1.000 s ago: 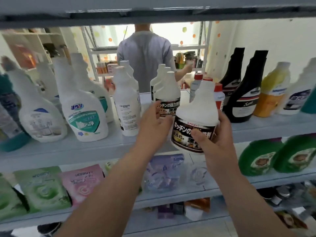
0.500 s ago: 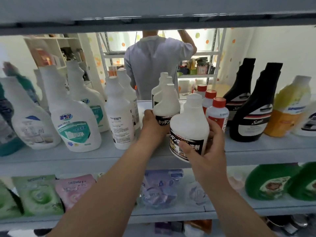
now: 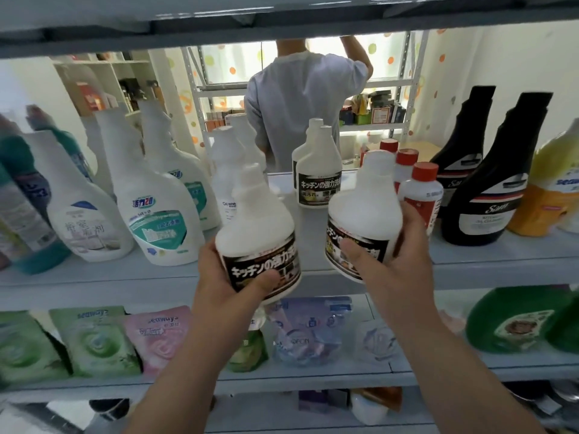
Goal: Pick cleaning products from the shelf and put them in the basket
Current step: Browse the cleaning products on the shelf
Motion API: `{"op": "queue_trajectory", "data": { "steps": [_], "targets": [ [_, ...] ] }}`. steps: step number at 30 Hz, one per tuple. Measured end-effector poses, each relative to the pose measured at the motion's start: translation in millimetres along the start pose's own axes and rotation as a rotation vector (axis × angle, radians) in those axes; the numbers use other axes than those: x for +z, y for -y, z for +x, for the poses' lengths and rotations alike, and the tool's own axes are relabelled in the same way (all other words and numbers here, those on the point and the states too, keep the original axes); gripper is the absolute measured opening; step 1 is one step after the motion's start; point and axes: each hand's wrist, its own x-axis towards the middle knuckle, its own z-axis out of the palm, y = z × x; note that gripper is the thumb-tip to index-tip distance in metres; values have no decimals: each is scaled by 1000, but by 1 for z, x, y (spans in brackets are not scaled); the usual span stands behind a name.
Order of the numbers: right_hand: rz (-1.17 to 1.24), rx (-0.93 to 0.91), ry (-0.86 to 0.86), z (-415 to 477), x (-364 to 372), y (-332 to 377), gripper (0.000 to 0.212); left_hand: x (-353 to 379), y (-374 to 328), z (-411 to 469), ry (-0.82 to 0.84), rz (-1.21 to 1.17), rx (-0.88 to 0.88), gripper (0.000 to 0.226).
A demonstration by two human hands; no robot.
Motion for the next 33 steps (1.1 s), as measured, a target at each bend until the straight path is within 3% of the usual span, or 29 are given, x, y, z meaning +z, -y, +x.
{"op": "queue_trajectory", "data": {
  "steps": [5,11,21,26,30,31,33],
  "targets": [
    [-177,11,24,12,48,-9,80,-34,26,-16,-33,-66,-49,66],
    [-224,121,19,31,98,-8,84,-66,41,-34,-23,-74,-114,70],
    [-352,117,372,31,114,-11,86,-94,50,-58,27,-131,-156,85],
    [-689,129,449,21,113,-6,86,-100,50,-70,75,-164,-167,80],
    [-1121,-80,495,-28,97,-2,59,-106,49,-81,126,-191,-168,80],
    [-1078,-130,529,-44,92,-1,54,-107,49,-84,147,-202,-178,79],
    [-697,-76,564,-81,82,9,47,-109,49,-94,192,-229,-212,73]
  ]
}}
